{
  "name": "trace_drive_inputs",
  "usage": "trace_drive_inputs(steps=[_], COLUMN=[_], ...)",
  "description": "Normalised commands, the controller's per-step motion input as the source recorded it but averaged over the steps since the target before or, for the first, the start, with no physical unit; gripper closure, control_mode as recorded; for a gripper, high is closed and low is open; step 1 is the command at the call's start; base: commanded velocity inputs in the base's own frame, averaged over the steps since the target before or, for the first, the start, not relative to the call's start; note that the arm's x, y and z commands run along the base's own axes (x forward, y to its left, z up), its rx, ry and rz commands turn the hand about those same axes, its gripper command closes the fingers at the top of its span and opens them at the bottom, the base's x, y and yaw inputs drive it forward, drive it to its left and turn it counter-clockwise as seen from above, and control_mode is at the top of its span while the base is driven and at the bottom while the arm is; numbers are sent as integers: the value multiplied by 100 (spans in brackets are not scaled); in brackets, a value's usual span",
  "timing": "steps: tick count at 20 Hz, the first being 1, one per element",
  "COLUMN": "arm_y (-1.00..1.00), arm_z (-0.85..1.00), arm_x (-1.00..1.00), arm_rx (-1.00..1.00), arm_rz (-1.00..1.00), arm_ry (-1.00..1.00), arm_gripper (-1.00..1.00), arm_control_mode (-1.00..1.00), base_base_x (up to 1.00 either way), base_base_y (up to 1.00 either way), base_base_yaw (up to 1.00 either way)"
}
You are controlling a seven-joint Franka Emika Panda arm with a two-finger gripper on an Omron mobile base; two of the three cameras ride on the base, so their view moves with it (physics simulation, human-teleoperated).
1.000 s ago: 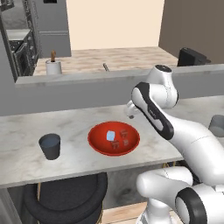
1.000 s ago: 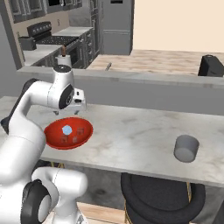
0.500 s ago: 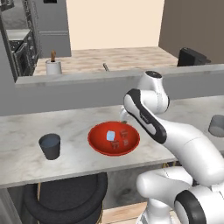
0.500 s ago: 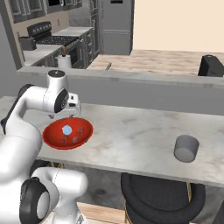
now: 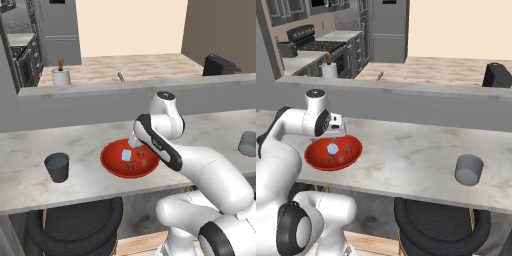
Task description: There are four ice cubes in the ice bowl. Place two ice cubes in each glass of water.
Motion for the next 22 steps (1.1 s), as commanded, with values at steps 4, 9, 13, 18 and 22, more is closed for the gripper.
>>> trace_drive_inputs(steps=[4, 9, 13, 18, 22], arm_y=[6, 9, 10, 9, 14], arm_z=[-22, -28, -28, -28, -27], arm_x=[18, 19, 11, 8, 8], arm_rx=[0, 0, 0, -1, -1], arm_rz=[0, 0, 0, 0, 0], arm_ry=[0, 4, 5, 5, 4], arm_gripper=[-100, -100, -100, -100, -100], arm_control_mode=[-100, -100, -100, -100, -100], base_base_x=[0, 0, 0, 0, 0], base_base_y=[0, 0, 0, 0, 0], base_base_yaw=[0, 0, 0, 0, 0])
